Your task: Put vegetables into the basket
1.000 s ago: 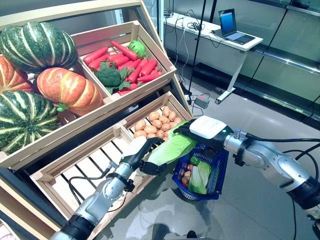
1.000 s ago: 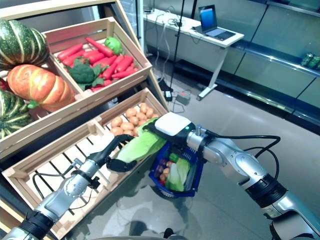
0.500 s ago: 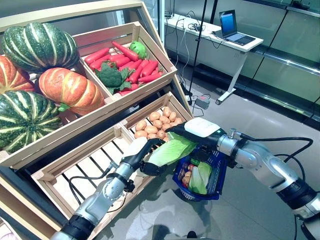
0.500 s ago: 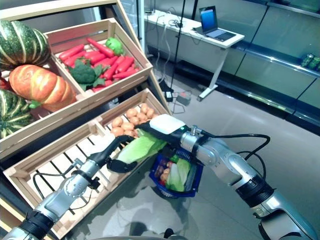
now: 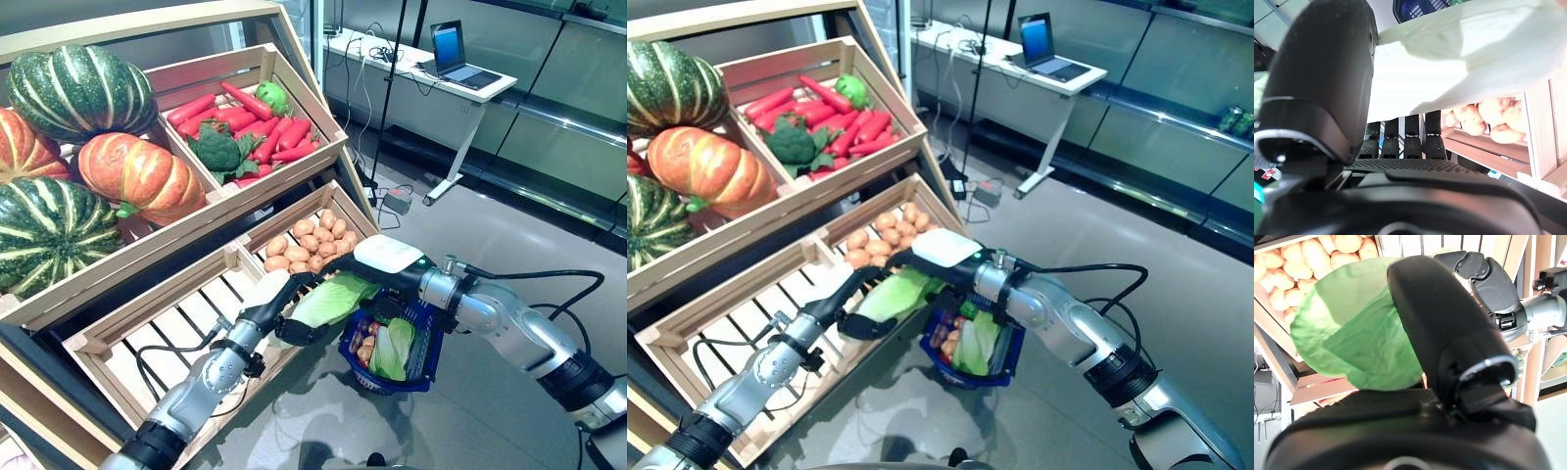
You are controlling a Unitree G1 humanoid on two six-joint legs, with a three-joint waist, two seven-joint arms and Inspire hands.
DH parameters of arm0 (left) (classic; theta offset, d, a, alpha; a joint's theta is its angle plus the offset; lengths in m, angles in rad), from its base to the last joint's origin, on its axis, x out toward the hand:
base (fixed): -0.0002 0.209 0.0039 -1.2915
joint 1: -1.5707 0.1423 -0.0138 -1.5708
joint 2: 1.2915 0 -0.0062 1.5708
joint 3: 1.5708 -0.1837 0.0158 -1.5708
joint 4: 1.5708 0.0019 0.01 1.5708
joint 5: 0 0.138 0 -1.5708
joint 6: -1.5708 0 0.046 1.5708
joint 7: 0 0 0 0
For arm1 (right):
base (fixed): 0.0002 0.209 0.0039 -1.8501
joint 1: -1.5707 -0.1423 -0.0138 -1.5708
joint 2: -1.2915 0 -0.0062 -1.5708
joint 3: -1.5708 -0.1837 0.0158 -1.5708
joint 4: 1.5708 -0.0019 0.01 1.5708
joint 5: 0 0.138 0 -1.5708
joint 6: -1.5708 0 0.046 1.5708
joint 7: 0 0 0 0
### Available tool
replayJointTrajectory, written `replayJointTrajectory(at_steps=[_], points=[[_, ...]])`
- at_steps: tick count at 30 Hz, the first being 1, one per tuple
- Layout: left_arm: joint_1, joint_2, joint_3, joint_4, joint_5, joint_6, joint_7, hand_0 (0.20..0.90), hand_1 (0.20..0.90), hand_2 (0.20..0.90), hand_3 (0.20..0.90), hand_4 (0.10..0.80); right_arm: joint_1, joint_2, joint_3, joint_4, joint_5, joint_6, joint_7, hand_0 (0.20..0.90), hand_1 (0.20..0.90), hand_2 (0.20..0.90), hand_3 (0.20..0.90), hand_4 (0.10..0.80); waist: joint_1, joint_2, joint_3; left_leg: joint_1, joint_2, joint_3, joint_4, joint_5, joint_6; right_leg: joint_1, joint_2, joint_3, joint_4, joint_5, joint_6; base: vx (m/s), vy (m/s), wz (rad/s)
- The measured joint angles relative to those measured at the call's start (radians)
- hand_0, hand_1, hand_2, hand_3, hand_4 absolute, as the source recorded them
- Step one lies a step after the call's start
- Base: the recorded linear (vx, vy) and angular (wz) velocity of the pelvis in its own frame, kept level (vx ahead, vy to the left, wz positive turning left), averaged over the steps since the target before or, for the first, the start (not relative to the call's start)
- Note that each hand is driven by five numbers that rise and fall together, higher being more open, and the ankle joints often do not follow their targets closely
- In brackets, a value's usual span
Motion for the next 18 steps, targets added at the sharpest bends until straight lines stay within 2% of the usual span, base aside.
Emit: replayJointTrajectory(at_steps=[18], points=[[0.000,0.001,-0.009,0.000,-0.001,0.002,-0.001,0.300,0.300,0.300,0.300,0.400,0.000,-0.010,0.000,0.000,-0.001,-0.012,0.000,0.300,0.300,0.300,0.300,0.400,0.001,0.001,0.000,0.006,0.000,0.000,0.000,0.001,0.000,0.006,0.000,0.001,0.000,0.000,0.000,0.000,0.000,0.00]])
